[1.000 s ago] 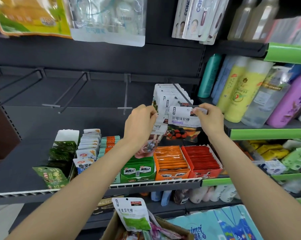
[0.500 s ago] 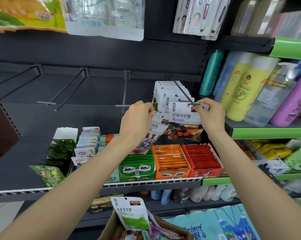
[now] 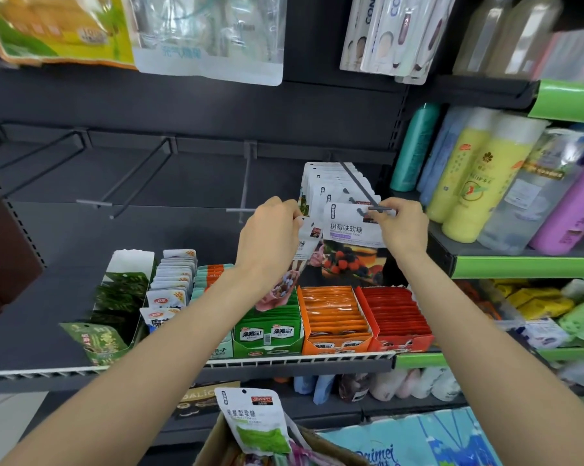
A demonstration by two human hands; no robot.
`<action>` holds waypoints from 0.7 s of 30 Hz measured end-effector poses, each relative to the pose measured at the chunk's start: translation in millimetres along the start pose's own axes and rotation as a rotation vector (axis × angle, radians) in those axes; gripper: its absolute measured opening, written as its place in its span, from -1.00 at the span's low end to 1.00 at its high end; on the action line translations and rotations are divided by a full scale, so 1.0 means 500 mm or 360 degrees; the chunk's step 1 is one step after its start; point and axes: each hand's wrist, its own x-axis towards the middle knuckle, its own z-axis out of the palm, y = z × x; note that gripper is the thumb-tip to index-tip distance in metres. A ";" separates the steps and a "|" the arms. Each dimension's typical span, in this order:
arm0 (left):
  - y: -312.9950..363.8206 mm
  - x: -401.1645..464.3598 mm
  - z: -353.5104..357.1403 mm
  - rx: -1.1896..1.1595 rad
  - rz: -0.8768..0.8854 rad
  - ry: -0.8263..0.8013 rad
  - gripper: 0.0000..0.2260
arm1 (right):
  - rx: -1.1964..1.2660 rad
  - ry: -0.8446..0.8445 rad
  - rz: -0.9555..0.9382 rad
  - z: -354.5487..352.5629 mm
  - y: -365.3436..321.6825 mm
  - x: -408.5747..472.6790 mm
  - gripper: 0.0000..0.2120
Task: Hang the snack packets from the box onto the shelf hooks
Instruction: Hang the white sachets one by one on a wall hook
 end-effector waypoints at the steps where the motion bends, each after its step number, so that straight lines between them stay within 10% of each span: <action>1: 0.001 -0.001 -0.001 0.0002 0.0006 -0.0004 -0.84 | -0.0079 0.0035 0.0032 0.008 -0.005 0.007 -0.92; 8: 0.003 0.001 -0.004 -0.0082 0.0027 -0.0070 -0.87 | -0.0514 0.0177 0.0033 0.053 -0.023 0.029 -0.82; 17: 0.024 0.012 0.026 -0.0648 -0.0129 -0.0284 -0.92 | 0.0822 -0.0236 0.0113 -0.045 0.020 -0.086 -0.89; 21: 0.044 0.026 0.054 -0.0916 -0.0326 -0.0233 -0.95 | 0.0725 -0.0262 -0.0068 -0.069 0.028 -0.091 -0.85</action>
